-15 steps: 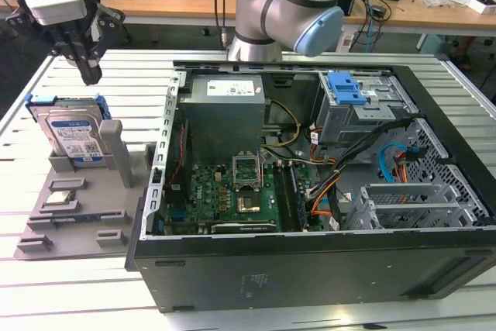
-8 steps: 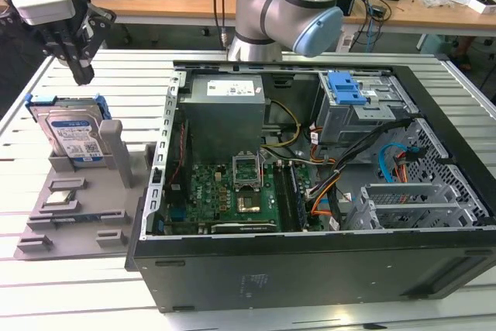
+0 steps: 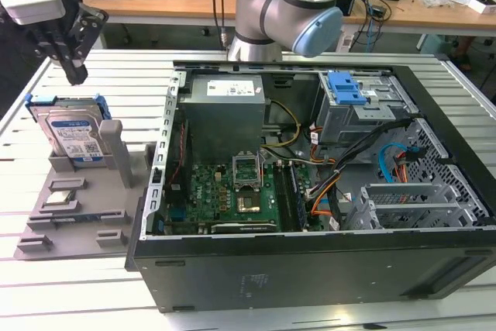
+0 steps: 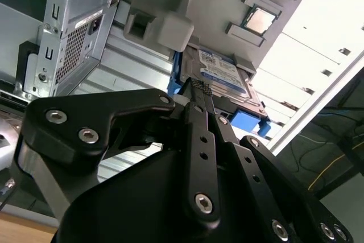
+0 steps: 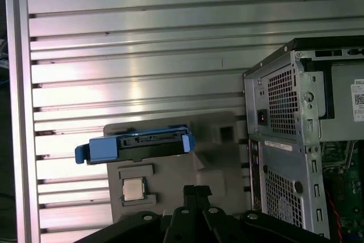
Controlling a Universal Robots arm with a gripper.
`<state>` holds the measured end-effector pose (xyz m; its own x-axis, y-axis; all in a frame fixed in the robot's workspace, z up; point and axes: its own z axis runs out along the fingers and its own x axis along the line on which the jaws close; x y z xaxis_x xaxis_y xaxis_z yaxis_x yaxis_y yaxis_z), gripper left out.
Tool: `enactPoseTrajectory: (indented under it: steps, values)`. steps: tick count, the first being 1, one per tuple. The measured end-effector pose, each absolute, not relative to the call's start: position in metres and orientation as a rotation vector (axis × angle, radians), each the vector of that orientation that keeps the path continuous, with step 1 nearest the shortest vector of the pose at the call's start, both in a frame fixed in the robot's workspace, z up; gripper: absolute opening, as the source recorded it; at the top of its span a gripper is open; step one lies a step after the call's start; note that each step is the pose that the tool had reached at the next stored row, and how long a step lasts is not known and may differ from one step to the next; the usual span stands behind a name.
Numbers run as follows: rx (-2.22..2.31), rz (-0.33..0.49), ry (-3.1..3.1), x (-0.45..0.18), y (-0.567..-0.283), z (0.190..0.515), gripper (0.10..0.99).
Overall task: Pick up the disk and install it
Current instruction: 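Reach for the disk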
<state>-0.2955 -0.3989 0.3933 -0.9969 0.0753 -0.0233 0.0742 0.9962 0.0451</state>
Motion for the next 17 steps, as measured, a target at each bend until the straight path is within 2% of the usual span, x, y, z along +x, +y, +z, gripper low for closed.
enactPoseTrajectory:
  steps: [17]
  values:
    - [0.117, 0.069, 3.114, -0.322, -0.399, 0.393, 0.106]
